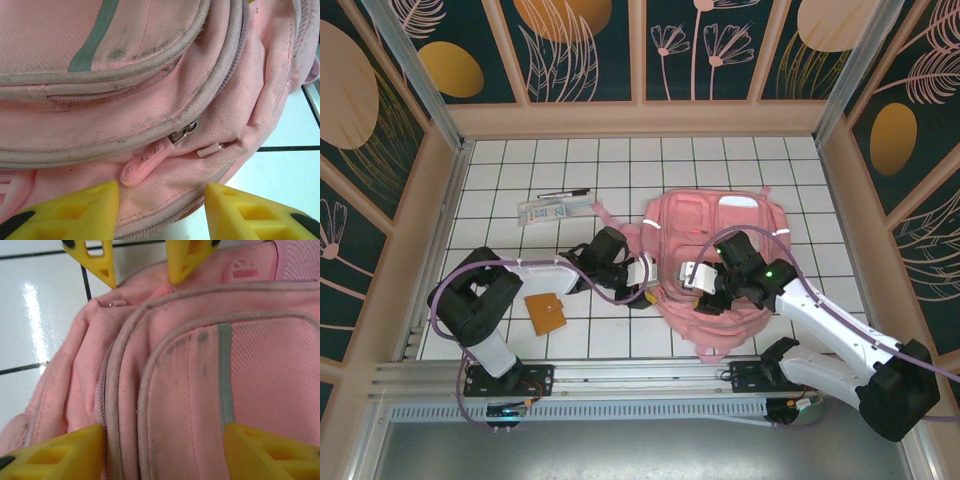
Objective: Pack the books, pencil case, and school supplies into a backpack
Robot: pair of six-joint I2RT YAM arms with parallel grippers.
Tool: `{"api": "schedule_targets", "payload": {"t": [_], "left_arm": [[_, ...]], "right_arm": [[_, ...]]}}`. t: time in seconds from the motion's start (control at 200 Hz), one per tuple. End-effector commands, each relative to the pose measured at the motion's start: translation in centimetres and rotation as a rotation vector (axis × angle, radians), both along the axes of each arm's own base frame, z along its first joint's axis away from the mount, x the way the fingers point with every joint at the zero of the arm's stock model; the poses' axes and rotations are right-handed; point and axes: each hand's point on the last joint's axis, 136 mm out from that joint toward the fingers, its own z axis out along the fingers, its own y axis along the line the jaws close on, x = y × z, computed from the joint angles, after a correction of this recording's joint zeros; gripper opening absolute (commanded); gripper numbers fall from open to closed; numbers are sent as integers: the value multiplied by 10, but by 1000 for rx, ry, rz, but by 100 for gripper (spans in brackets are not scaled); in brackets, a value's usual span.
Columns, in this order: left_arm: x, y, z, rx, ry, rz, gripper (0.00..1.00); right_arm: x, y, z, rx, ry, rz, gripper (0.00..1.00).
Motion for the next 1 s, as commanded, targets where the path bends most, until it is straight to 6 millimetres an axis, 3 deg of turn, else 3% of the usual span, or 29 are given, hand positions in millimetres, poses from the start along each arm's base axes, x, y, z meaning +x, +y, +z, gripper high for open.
{"api": "schedule_targets", "payload": {"t": [0.0, 0.09, 0.175, 0.495, 0.686, 0.786, 0.811, 0.846, 0.996], "left_arm": [[2, -7, 3, -22, -29, -24, 46], [9, -11, 4, -24, -50, -10, 45], [12, -14, 9, -34, -68, -10, 45], [25, -14, 40, -47, -217, -19, 48], [28, -21, 33, -24, -191, -55, 47], [26, -29, 39, -60, -169, -86, 44], [25, -31, 43, -73, -165, -95, 43], [22, -33, 34, -64, -129, -114, 41], [16, -40, 27, -50, -38, -178, 19]], "right_arm": [[16, -14, -5, -67, -67, -81, 47], [11, -9, -3, -51, -71, -34, 14], [5, -4, 7, -19, -111, 40, 0], [5, -1, 52, 55, -355, 215, 0], [5, -3, 54, 70, -341, 229, 0], [2, 1, 56, 93, -338, 243, 0], [1, 1, 57, 97, -338, 247, 0], [1, 2, 58, 103, -339, 253, 0], [1, 4, 62, 113, -347, 260, 0]]}}
